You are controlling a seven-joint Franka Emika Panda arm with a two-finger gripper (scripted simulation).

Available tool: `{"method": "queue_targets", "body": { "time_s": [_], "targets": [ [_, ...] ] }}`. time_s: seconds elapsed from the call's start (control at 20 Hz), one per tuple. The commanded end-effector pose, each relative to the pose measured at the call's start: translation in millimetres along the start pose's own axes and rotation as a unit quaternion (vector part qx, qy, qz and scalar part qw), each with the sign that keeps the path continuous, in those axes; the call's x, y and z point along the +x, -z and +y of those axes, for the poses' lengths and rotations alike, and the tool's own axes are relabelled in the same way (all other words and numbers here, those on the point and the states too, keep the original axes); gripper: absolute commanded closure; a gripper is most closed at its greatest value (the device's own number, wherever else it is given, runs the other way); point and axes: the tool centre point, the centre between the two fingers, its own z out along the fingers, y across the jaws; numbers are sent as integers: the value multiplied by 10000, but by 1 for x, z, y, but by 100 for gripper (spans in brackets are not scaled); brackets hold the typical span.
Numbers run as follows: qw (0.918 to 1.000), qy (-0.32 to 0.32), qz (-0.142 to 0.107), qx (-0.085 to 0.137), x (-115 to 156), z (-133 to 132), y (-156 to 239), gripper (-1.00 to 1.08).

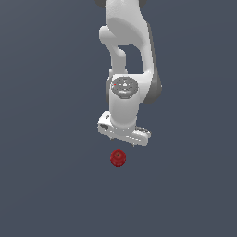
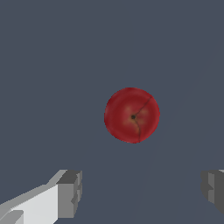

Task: Pick up the object and move it to a goal position.

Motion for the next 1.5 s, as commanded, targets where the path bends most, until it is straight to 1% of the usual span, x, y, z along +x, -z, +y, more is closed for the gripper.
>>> {"method": "queue_targets", "body": {
  "time_s": [0.0, 0.3, 0.65, 0.9, 1.15, 1.45],
  "targets": [
    [9992, -401, -12, -5, 10, 1, -8, -92],
    [9931, -1170, -28, -26, 28, 4, -24, -92],
    [9856, -1688, -31, -48, 40, 6, -35, -92],
    [9832, -1822, -30, -54, 43, 6, -38, -92],
    [9836, -1804, -32, -55, 43, 6, -42, -92],
    [9833, -1819, -31, -54, 42, 7, -72, -92]
  ]
}}
